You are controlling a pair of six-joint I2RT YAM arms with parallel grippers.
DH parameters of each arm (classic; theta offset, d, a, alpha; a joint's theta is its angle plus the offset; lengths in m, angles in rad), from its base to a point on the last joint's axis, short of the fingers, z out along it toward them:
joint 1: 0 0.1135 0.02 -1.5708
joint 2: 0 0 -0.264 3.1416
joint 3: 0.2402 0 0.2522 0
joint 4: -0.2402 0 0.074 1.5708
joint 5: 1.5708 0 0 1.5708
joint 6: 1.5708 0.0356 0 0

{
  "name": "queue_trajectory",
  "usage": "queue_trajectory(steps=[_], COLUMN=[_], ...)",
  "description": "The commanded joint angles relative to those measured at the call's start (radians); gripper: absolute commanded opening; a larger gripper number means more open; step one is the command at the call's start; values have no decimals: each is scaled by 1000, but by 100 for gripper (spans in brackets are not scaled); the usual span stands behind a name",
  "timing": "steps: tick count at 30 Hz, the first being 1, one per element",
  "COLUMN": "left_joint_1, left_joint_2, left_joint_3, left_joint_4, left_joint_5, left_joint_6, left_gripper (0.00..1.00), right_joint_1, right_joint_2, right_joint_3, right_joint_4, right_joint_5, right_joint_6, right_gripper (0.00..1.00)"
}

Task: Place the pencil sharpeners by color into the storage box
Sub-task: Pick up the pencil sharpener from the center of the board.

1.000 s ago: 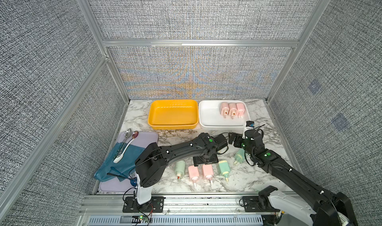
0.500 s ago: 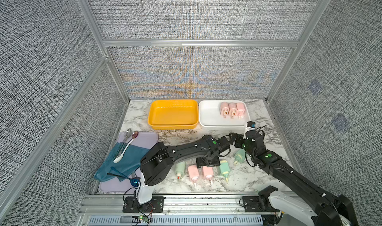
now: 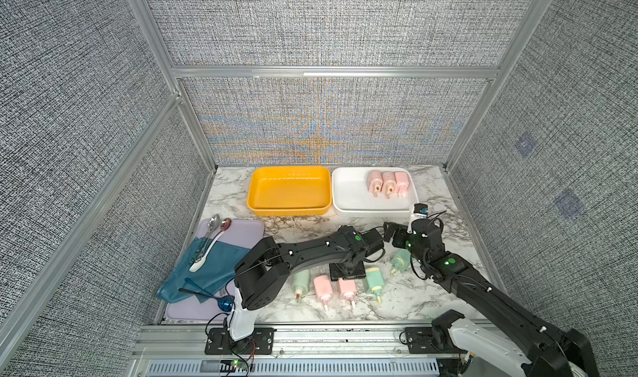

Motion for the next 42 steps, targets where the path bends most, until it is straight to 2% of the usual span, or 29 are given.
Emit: queue_trajectory(steps=[1,5,10,12,13,14,25,33,37,42], left_joint_1=[-2,-2,-1,4,11,21,121,258,291,332], left_joint_2=[-12,-5,-5,-11,-15,-18,-126,-122,-144,-200], left_joint_3=[0,1,3,3,2,0,36,101,143,143], left_joint_4=[-3,-3,-3,-4,-4,-8,-47,-85,-93,-84], left_joint_5=[-13,-6,-8,-17,-16,-19,-138,-118,-190,-293], left_joint_6=[-9,-6,-4,-2,-3,-3,31,32,16,-47], left_gripper=[59,55,36,23,6,0,0,0,0,0], right_joint_1=[1,1,1,1,0,1,1,3,22,97], right_joint_2=[-7,-9,-10,-9,-8,-9,7,74,126,185], right_joint_3=[2,5,-1,-5,-9,-10,2,-6,-1,9], right_joint_4=[8,5,4,9,13,22,134,316,398,468], right_joint_5=[-4,-1,-2,-2,-7,-18,-157,-352,-430,-479], right_joint_6=[3,-2,3,-1,-6,-17,-174,-362,-424,-569], right_gripper=[99,99,99,99,99,99,99,98,97,95])
